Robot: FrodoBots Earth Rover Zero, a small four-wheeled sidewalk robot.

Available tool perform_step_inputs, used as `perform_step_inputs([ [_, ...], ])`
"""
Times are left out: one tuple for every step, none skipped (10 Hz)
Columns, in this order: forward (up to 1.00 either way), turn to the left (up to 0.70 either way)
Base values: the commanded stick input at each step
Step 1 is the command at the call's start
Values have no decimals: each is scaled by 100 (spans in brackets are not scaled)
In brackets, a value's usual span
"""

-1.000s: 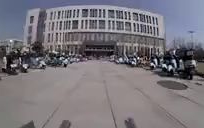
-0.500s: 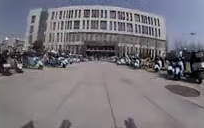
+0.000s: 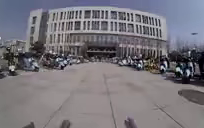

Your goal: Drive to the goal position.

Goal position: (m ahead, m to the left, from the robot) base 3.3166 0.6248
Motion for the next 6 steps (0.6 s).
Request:
perform_step_inputs([
  [100,0],
  [100,0],
  [100,0],
  [100,0],
  [100,0],
  [100,0],
])
